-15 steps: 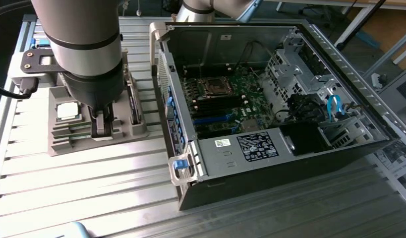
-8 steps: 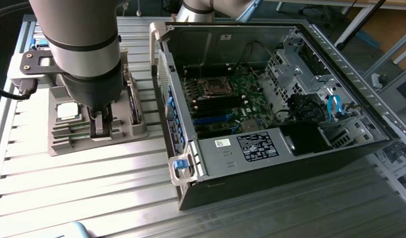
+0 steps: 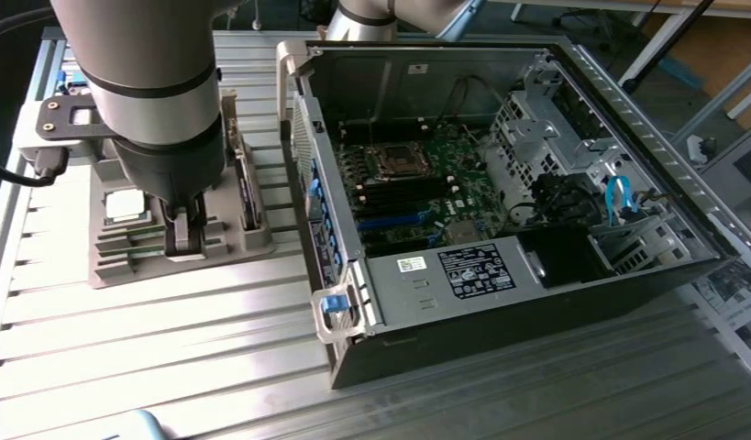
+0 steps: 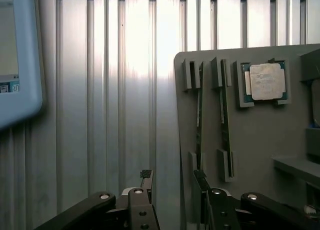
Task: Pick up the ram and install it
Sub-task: 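Pick up the ram and move it above insertion slot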
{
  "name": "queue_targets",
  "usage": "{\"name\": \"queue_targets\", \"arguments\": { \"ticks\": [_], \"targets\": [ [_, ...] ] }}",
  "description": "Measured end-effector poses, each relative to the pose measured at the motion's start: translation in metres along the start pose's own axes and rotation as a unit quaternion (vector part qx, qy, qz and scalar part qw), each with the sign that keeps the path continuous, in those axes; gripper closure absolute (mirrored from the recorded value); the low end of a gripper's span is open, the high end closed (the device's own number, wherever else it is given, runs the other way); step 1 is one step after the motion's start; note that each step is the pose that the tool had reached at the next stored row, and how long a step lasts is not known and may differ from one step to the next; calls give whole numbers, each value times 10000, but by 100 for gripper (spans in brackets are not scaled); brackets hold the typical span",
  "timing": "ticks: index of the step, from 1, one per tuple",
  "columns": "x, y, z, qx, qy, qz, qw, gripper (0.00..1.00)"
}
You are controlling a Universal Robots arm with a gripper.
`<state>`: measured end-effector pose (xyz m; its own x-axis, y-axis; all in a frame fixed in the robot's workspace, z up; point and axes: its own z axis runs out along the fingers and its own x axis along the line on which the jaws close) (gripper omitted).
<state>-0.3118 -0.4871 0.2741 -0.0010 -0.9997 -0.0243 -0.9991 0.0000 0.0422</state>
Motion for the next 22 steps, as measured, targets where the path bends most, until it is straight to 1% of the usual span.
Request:
{"name": "queue_targets", "arguments": {
  "ticks": [6,10,22],
  "targets": [
    [-2,16,24,1,-1,0,10000,56],
    [-2,44,42,2,-1,0,10000,56],
    [0,179,96,5,0,0,10000,56]
  ]
}}
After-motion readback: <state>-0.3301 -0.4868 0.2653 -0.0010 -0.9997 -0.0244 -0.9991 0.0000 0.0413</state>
